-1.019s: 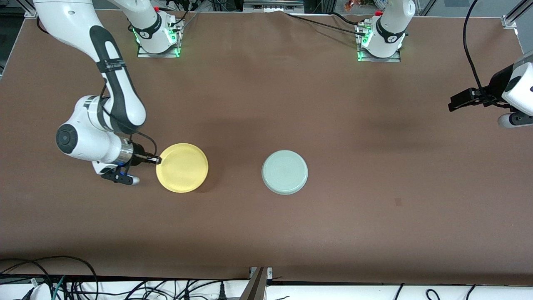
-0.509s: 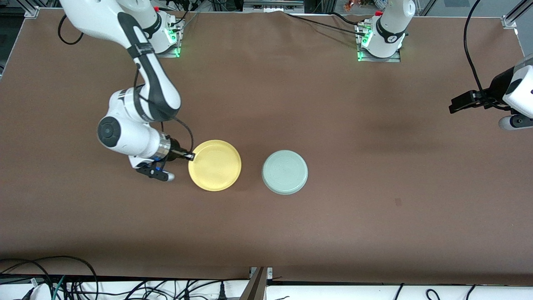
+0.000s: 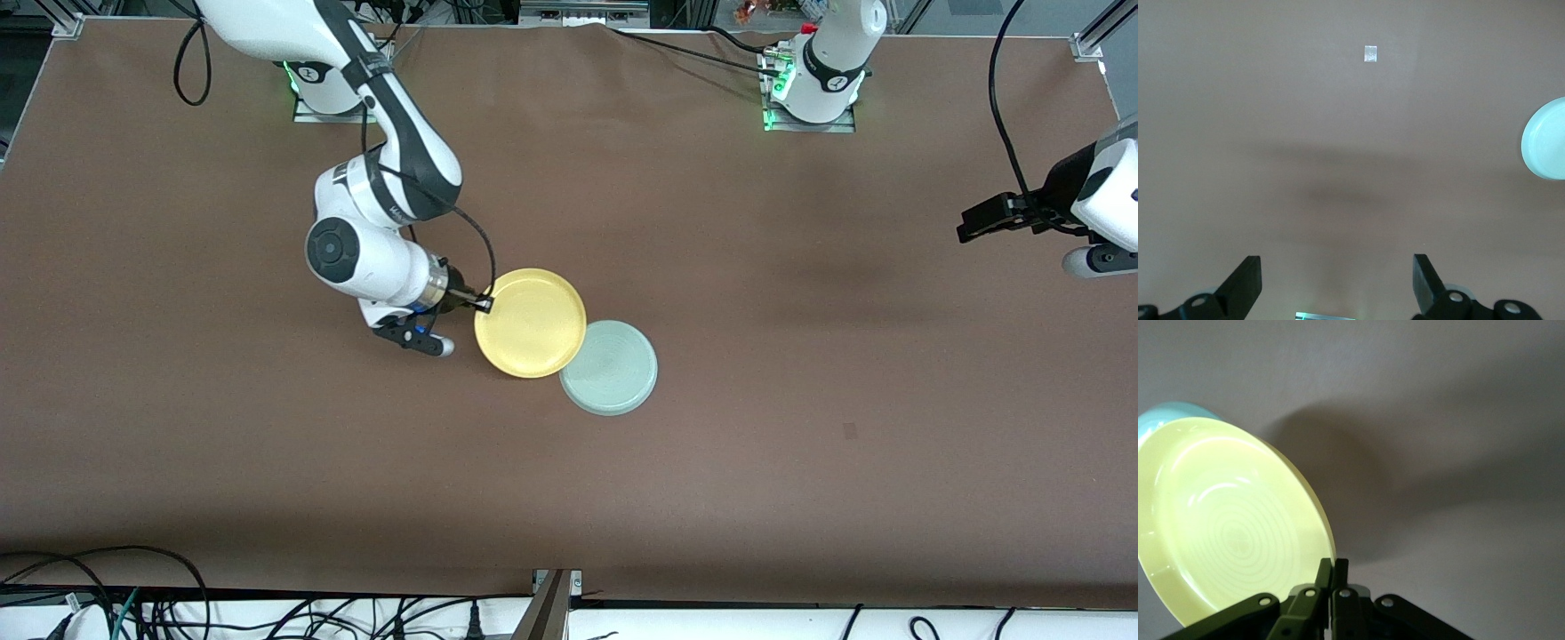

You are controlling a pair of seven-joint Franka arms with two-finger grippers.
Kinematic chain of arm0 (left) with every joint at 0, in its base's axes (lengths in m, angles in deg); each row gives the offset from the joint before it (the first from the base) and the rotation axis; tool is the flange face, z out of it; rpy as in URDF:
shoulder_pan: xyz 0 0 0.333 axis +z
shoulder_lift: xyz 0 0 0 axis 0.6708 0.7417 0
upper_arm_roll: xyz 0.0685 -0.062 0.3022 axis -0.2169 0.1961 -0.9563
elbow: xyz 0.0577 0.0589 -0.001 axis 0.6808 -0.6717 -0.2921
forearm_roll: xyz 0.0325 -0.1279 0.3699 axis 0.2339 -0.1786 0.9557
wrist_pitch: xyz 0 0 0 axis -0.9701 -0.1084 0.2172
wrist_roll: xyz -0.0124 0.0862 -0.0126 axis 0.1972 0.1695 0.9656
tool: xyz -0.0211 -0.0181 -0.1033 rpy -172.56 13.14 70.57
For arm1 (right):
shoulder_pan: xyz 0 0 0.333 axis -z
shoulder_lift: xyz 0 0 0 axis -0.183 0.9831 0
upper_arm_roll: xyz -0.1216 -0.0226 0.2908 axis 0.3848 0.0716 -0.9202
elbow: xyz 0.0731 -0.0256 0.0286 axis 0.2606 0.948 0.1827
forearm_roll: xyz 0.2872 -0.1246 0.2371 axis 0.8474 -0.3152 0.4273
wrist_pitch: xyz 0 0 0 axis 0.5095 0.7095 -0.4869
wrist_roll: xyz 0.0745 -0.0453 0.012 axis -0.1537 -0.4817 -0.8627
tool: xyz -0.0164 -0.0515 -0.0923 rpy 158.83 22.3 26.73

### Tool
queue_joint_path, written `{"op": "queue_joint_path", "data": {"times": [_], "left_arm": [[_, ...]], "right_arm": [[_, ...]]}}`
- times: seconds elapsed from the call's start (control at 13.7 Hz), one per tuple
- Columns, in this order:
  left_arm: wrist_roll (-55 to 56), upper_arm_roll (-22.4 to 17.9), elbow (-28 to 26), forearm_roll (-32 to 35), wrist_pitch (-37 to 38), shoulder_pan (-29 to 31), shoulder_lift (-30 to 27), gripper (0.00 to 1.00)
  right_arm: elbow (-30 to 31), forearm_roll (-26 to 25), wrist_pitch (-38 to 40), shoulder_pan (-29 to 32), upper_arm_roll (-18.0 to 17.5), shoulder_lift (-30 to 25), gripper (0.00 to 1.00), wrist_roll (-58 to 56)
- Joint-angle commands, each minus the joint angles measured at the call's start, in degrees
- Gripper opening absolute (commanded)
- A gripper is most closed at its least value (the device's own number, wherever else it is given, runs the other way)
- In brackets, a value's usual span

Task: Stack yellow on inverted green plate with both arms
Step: 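Lower the yellow plate onto the inverted green plate with the right gripper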

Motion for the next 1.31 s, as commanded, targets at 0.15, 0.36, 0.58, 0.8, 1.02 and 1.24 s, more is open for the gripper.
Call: {"op": "queue_joint_path", "data": {"times": [0.15,0.36,0.58,0.8,1.02,1.24], "left_arm": [[-1.09,0.08,1.71,-0.25,0.35,0.41,0.82,1.0],[-1.09,0.08,1.71,-0.25,0.27,0.41,0.82,1.0],[-1.09,0.08,1.71,-0.25,0.27,0.41,1.17,1.0],[-1.09,0.0,1.8,-0.33,0.27,0.42,1.26,1.0],[-1.18,-0.18,2.41,-0.33,0.27,0.5,1.61,1.0],[-1.18,-0.18,2.41,-0.33,0.35,0.42,1.61,1.0]], "right_arm": [[-10.75,0.72,-0.44,-4.31,-0.27,10.52,0.0,8.33],[-12.53,0.98,-4.29,-5.8,-0.27,13.09,0.0,10.18],[-12.62,0.98,-7.46,-7.21,-0.27,14.49,0.0,12.03],[-12.62,0.98,-10.02,-8.27,-0.36,15.02,0.0,13.17],[-12.62,0.98,-12.12,-8.45,-0.36,15.64,0.0,13.18],[-12.71,0.98,-14.93,-8.45,-0.36,16.34,0.0,13.26]]}}
